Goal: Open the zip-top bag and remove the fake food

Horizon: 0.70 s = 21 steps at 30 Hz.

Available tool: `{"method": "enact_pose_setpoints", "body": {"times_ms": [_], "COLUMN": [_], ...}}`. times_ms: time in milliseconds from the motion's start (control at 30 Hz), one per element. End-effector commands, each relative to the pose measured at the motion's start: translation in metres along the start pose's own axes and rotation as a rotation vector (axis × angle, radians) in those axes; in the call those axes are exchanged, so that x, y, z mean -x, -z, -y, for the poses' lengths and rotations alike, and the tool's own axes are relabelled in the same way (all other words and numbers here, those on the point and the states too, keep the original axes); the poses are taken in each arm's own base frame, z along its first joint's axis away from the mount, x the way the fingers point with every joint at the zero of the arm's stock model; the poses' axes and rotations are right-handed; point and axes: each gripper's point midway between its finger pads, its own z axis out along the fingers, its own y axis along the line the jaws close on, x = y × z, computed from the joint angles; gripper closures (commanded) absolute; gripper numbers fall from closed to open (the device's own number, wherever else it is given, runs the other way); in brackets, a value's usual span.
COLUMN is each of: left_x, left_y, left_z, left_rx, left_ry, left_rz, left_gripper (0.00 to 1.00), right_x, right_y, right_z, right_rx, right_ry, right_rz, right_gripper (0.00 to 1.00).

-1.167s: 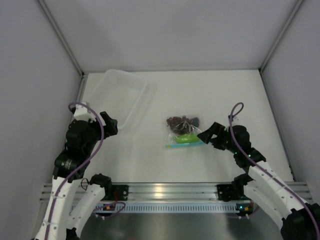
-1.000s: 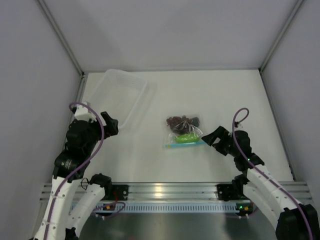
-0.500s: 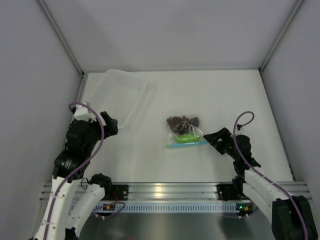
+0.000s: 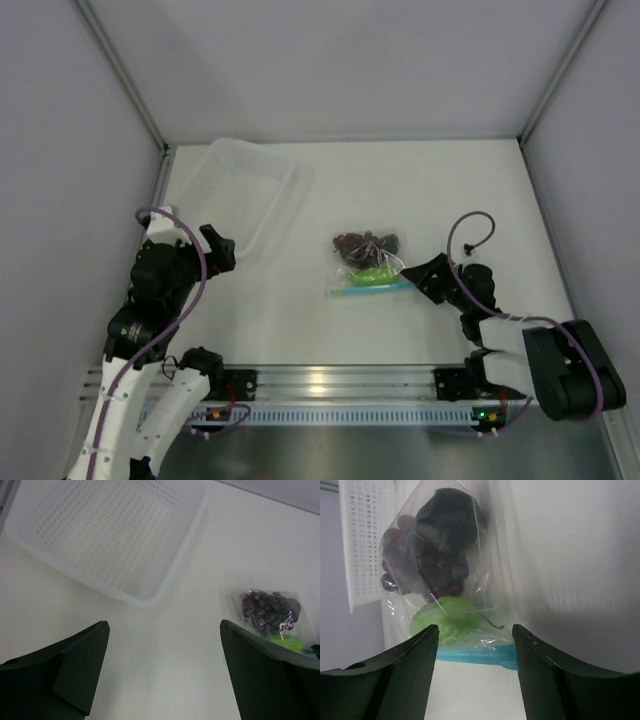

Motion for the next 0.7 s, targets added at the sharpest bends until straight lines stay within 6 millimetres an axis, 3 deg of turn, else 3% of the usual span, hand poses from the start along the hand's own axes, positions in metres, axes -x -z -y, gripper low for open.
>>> {"method": "enact_pose_setpoints", "body": {"times_ms": [0, 33, 133, 167, 300, 333, 400, 567, 667], "left_x": [0.011, 0.010, 0.010, 0.010, 0.010, 0.010, 0.009, 0.004, -0.008], "left_y": [-0.002, -0.002, -0.002, -0.002, -0.001, -0.002, -0.003, -0.007, -0.021], "left_z": [0.004, 0.004, 0.005, 0.005, 0.006, 0.007, 0.008, 0.026, 0.045], "left_rx": [-0.014, -0.015, -0.020, -0.020, -0.024, -0.029, -0.033, -0.124, -0.200], "left_ry": [0.012, 0.012, 0.012, 0.012, 0.010, 0.010, 0.009, -0.006, -0.002], "left_rz": [0.047, 0.047, 0.045, 0.045, 0.045, 0.043, 0.037, -0.009, -0.109], "left_gripper": [0.02, 0.02, 0.02, 0.02, 0.02, 0.02, 0.02, 0.02, 0.02], "right_x": [-0.008, -0.002, -0.006, -0.003, -0.002, -0.004, -0.003, -0.004, -0.004], "right_y": [0.005, 0.003, -0.002, -0.004, -0.006, -0.007, -0.005, 0.004, 0.008], "right_z": [-0.004, -0.014, -0.010, -0.012, -0.017, -0.016, -0.025, -0.036, -0.025], "right_rx": [0.100, 0.144, 0.138, 0.152, 0.191, 0.190, 0.234, 0.255, 0.146], "right_ry": [0.042, 0.061, 0.042, 0.048, 0.049, 0.043, 0.040, -0.032, -0.122], "right_rz": [0.002, 0.021, -0.002, 0.010, 0.016, 0.007, 0.004, -0.003, -0.003], "right_gripper": [0.39, 0.40, 0.50, 0.59, 0.78, 0.89, 1.00, 1.00, 1.00]}}
